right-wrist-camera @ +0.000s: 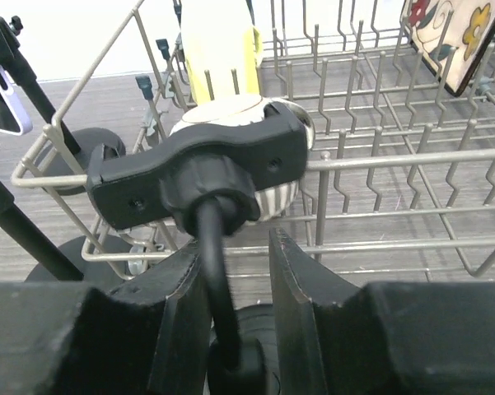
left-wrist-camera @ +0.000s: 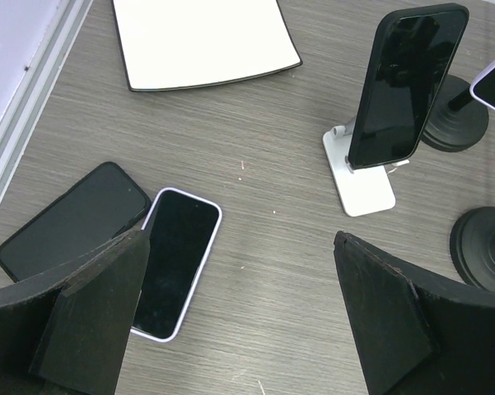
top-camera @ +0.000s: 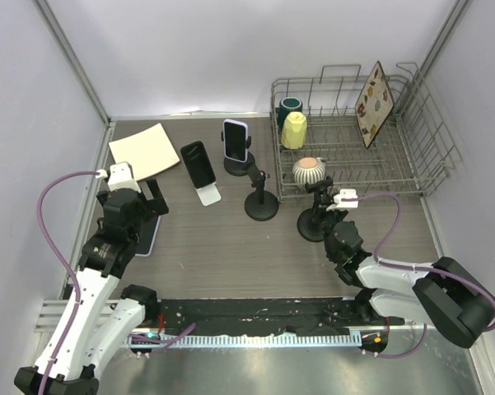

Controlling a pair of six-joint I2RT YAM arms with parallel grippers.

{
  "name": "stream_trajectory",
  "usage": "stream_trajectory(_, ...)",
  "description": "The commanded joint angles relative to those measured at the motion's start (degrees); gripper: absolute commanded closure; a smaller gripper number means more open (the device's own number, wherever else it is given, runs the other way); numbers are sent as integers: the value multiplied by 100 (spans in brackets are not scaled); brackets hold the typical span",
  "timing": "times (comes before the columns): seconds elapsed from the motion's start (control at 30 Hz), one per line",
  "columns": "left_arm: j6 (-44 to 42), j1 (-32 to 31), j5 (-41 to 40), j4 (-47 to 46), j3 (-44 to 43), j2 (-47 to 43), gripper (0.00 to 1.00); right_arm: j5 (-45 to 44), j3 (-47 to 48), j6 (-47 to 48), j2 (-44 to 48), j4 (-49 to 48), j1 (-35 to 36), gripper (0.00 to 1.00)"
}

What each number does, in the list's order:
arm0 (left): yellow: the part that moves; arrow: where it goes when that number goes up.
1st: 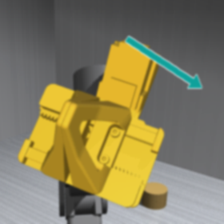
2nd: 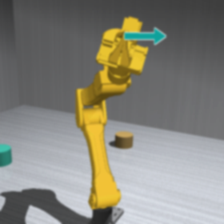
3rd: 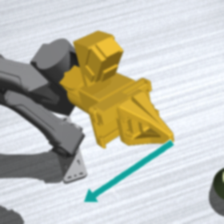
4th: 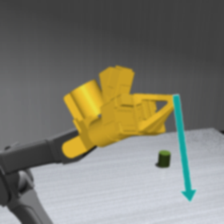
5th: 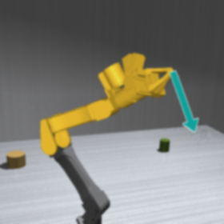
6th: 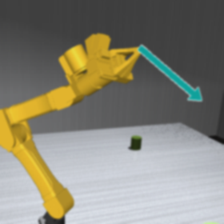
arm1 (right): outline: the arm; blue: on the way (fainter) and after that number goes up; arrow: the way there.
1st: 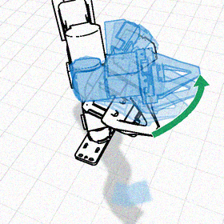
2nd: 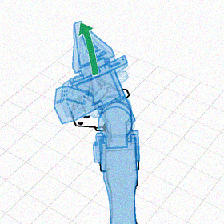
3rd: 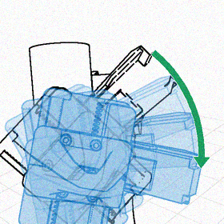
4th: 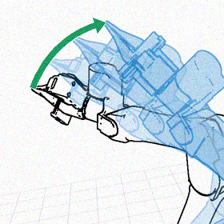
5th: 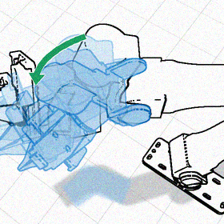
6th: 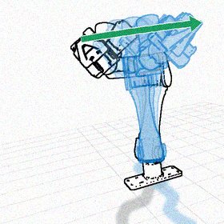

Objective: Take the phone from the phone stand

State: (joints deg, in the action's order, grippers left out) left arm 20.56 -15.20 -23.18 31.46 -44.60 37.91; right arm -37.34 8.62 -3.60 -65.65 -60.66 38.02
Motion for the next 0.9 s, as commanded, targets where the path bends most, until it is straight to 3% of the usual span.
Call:
stream_trajectory(0.0,-52,-18,59,-316,21,-38,0,-1,-159,-299,210,239,-23,63)
stream_trajectory(0.2,-52,-27,103,-316,30,-38,0,131,-212,-475,631,721,-31,58)
stream_trajectory(0.33,-52,-18,182,-325,39,-29,0,385,51,-677,1394,1687,-23,38)
stream_trajectory(0.53,80,-27,428,-378,39,85,0,553,525,-1073,2564,3735,-23,21)
stream_trajectory(0.67,483,-18,726,-501,4,373,0,544,816,-1143,3399,5017,-23,18)
stream_trajectory(0.87,1195,-18,903,-431,-505,1287,0,359,834,-1108,4349,5250,-23,17)
